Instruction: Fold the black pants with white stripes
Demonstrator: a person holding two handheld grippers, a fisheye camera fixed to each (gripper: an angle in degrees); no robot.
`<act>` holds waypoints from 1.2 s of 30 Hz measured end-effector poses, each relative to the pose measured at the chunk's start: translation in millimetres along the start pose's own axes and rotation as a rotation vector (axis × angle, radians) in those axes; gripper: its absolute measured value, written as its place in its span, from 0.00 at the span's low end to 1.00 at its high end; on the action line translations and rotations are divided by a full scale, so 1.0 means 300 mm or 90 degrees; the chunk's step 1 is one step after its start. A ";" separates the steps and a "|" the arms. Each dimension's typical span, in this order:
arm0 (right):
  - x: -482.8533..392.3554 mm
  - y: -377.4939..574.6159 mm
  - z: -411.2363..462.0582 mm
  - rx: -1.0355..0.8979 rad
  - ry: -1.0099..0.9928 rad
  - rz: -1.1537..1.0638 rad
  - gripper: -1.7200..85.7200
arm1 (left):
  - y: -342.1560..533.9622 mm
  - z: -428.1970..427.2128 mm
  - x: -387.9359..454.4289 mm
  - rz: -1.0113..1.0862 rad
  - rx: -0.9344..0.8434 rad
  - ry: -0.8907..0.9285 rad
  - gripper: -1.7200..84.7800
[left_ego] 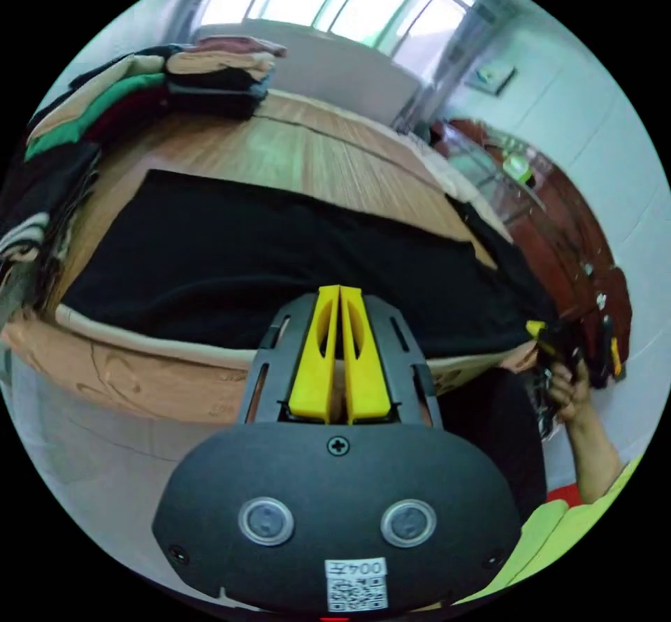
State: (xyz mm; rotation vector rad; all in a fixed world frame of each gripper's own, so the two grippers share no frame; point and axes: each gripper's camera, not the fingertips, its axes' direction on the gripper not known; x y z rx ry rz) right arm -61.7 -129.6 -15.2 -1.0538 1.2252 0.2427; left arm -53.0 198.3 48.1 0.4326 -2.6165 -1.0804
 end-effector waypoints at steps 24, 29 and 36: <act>-0.484 0.091 0.199 -0.163 -0.026 -0.057 0.01 | -0.087 -0.672 -0.111 -0.068 0.127 -0.078 0.24; -0.791 0.076 0.290 -0.187 -0.039 -0.168 0.01 | -0.192 -0.734 -0.080 -0.125 0.167 -0.065 0.23; -1.189 0.043 0.418 -0.195 -0.062 -0.284 0.02 | -0.358 -0.700 0.006 -0.108 0.099 -0.102 0.18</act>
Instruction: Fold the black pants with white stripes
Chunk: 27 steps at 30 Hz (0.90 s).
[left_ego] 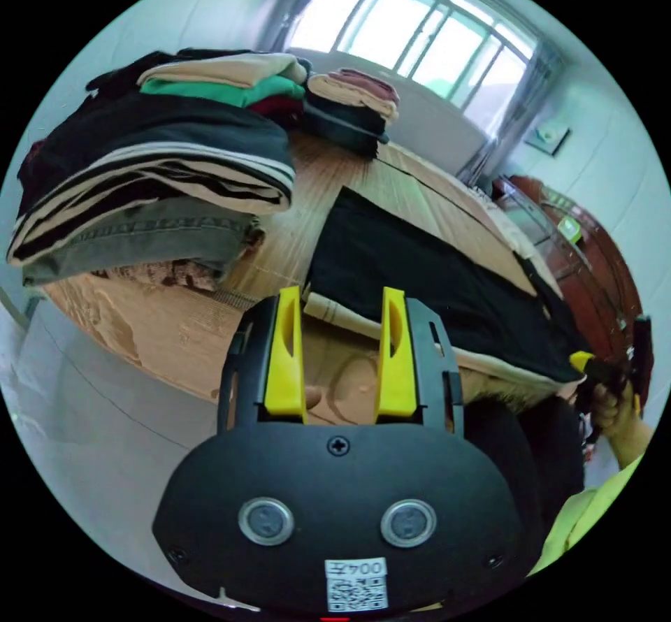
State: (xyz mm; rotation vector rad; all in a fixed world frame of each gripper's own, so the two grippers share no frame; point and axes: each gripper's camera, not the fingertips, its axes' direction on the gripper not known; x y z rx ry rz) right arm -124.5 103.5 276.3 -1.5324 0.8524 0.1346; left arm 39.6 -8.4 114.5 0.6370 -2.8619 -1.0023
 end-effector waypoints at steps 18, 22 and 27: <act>-1.001 -0.280 0.628 -0.043 0.360 -0.477 0.13 | -0.619 -0.030 0.130 -0.067 -0.213 0.141 0.08; -1.055 -0.305 0.747 -0.038 0.523 -0.490 0.03 | -0.683 -0.055 0.094 -0.061 -0.186 0.181 0.10; -1.006 -0.317 0.633 0.017 0.386 -0.363 0.01 | -0.709 -0.109 -0.150 -0.174 -0.080 0.205 0.17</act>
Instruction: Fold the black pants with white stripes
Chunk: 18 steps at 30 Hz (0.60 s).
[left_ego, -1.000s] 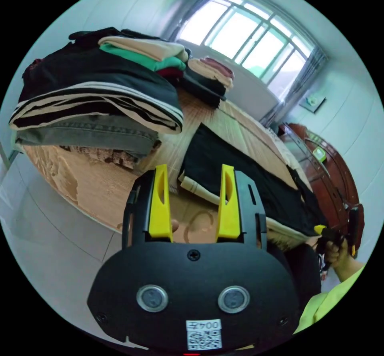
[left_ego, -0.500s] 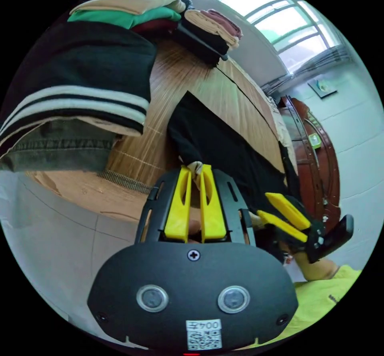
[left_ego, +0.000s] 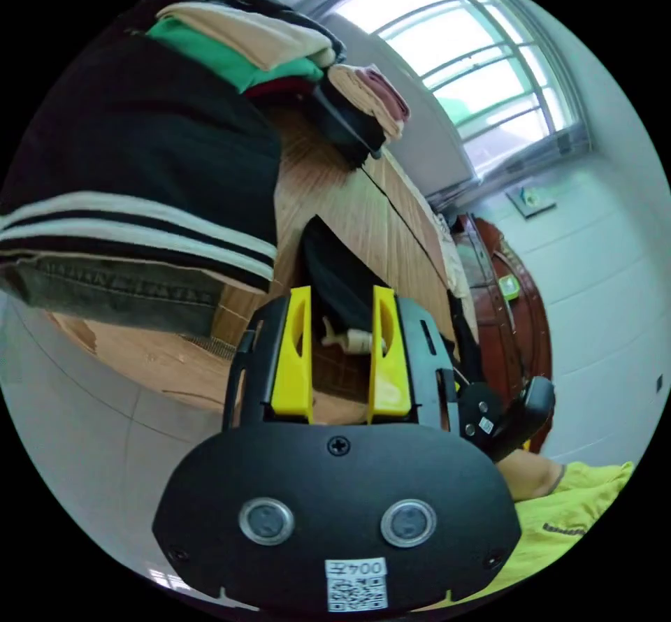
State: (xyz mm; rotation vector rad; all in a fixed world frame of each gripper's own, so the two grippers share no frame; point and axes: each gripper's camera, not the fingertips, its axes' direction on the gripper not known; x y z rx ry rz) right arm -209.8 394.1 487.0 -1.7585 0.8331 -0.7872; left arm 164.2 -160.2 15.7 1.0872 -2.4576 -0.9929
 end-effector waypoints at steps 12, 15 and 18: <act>0.086 0.132 -0.089 0.053 -0.063 0.047 0.01 | -0.200 0.364 -0.400 -0.165 -0.160 0.215 0.27; 0.085 0.175 -0.117 0.065 -0.059 0.030 0.01 | -0.252 0.469 -0.462 -0.163 -0.172 0.244 0.26; 0.098 0.222 -0.147 0.078 -0.068 0.025 0.01 | -0.292 0.563 -0.517 -0.145 -0.181 0.253 0.22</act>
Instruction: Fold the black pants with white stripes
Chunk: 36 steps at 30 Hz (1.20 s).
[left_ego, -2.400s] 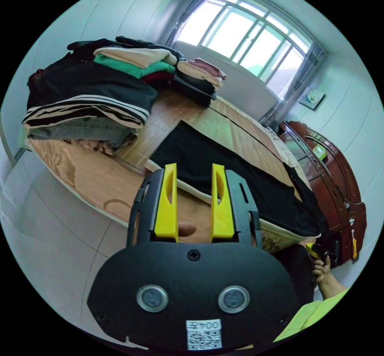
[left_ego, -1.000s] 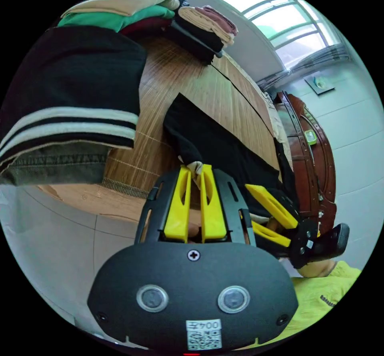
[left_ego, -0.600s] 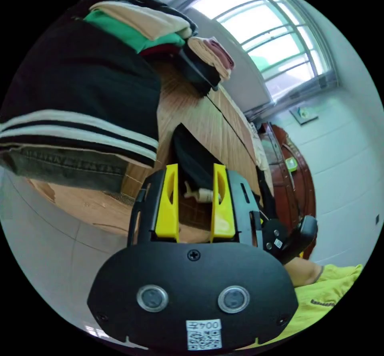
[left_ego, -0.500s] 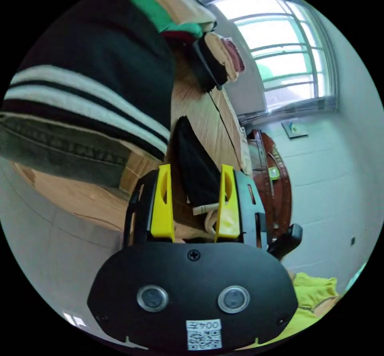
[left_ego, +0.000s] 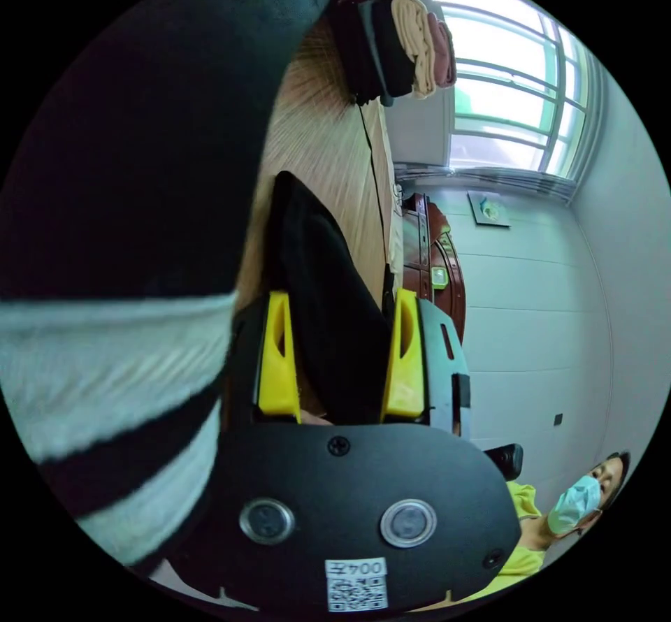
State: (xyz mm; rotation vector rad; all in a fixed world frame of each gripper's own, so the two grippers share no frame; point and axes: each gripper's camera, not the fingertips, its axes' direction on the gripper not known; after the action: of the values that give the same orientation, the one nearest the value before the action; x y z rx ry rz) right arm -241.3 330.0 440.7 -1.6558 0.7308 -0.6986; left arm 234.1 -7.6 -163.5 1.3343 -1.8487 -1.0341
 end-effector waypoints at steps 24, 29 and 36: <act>0.845 0.754 -0.601 0.217 -0.020 0.366 0.02 | 0.034 0.548 0.342 0.329 0.019 -0.021 0.06; 1.224 1.202 -0.789 0.281 -0.008 0.531 0.02 | 0.228 1.203 0.595 0.440 -0.073 -0.073 0.06; 1.682 2.138 -0.716 0.190 0.064 0.835 0.05 | 0.528 2.276 0.430 0.522 -0.262 -0.095 0.11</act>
State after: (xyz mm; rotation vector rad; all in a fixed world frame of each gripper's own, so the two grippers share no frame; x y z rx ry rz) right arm -153.6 -299.2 -114.7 -0.5990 1.4580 0.0797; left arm -448.3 56.4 -358.7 0.2060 -1.8781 -0.9782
